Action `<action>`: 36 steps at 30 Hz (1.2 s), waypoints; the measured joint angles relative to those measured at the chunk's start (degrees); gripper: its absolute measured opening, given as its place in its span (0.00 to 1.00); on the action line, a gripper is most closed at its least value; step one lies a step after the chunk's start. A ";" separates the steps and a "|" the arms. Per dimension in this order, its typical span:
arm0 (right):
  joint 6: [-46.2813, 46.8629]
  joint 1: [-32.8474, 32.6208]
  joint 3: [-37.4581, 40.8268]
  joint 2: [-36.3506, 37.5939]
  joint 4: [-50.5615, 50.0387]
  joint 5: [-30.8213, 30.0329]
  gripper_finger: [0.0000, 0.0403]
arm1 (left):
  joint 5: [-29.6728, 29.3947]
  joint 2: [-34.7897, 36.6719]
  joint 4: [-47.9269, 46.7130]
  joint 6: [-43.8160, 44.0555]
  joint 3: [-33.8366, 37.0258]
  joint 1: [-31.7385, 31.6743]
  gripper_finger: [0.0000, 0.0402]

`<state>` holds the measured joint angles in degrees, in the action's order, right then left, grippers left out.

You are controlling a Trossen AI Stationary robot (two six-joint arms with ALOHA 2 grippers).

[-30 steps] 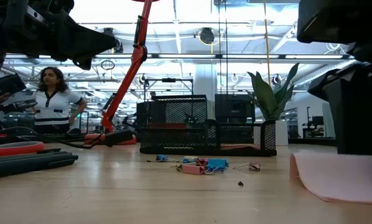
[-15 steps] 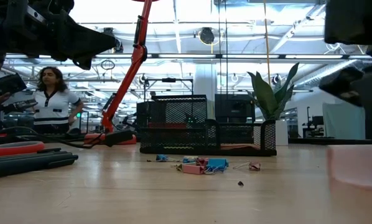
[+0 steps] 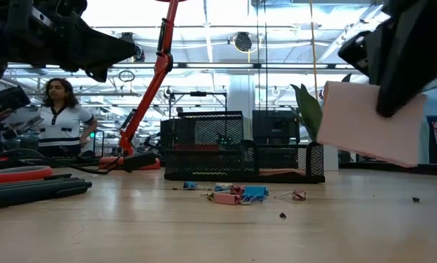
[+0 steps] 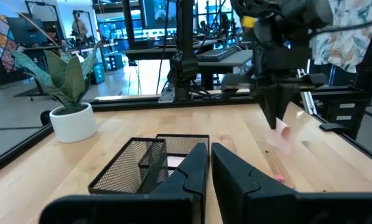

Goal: Pick and place office supplies into organizer
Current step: Put the pink sticky note into the black desk organizer

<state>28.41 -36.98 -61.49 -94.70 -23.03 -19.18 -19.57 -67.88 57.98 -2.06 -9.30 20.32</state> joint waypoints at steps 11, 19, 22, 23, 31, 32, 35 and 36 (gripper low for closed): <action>-13.48 11.72 -0.15 5.96 -3.19 -0.24 0.04 | 0.00 0.00 0.02 0.25 0.00 0.00 0.08; -21.78 23.63 -0.20 6.91 -6.50 6.14 0.04 | 0.00 0.00 -0.04 -0.62 0.00 0.00 0.08; -22.55 27.60 -0.20 6.82 -6.24 9.36 0.04 | 0.00 0.00 -0.77 -0.64 0.02 0.02 0.08; -22.99 28.67 -0.20 6.80 -6.26 10.74 0.04 | 0.00 0.00 -0.96 -0.64 0.02 0.00 0.08; -22.95 33.35 3.16 6.82 -3.10 19.24 0.04 | 0.00 0.00 -1.14 -1.08 0.02 0.00 0.08; -22.33 33.43 4.19 6.82 -1.62 20.57 0.04 | 0.00 0.00 -1.14 -1.11 0.01 0.01 0.08; -21.22 33.52 7.09 6.82 2.47 23.12 0.04 | 0.00 0.00 -1.15 -1.21 0.01 0.02 0.08; -20.91 33.57 7.77 6.80 3.17 23.97 0.04 | 0.00 0.00 -1.14 -1.21 0.02 0.01 0.08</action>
<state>7.50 -3.41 -53.73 -87.90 -19.86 4.79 -19.57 -67.88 56.84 -3.27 -9.28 20.33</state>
